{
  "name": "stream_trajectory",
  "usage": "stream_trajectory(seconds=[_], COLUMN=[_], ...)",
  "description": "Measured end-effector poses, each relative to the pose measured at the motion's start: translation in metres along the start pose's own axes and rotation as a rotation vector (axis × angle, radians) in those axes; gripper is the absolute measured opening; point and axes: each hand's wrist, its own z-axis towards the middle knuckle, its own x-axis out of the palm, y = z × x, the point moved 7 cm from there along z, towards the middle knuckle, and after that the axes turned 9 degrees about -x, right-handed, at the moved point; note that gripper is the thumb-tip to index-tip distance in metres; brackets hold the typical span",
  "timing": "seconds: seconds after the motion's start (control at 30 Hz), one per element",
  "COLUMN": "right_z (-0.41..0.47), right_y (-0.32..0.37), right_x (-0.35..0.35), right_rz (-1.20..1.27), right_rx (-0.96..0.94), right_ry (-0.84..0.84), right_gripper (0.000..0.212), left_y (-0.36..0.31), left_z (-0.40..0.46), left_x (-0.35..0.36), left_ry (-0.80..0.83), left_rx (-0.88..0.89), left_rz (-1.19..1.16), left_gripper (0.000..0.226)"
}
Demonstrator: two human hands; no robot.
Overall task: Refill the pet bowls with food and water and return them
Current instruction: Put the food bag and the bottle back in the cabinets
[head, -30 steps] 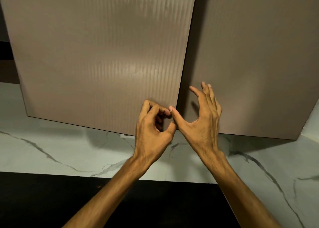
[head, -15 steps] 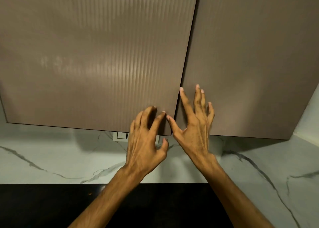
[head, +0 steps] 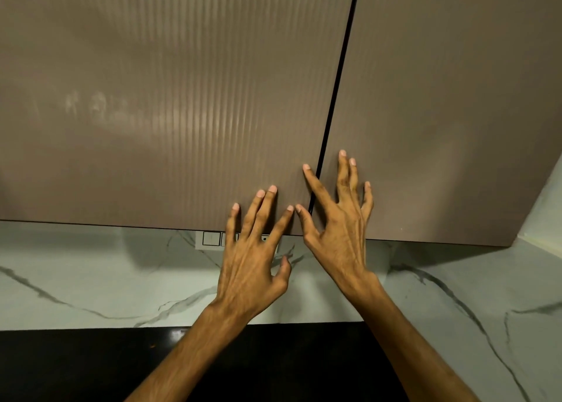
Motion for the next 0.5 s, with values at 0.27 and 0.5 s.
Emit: stream_trajectory(seconds=[0.27, 0.5], right_z=[-0.002, -0.027], right_y=[0.002, 0.006], right_x=[-0.001, 0.001], right_rz=[0.008, 0.044], right_rx=[0.02, 0.072], right_ry=[0.001, 0.079], right_gripper=[0.071, 0.077], left_y=[0.003, 0.003], left_z=[-0.001, -0.011], left_x=[0.001, 0.005], left_ry=[-0.017, 0.022], left_rx=[0.009, -0.01], left_rz=[0.001, -0.054], left_gripper=[0.093, 0.087])
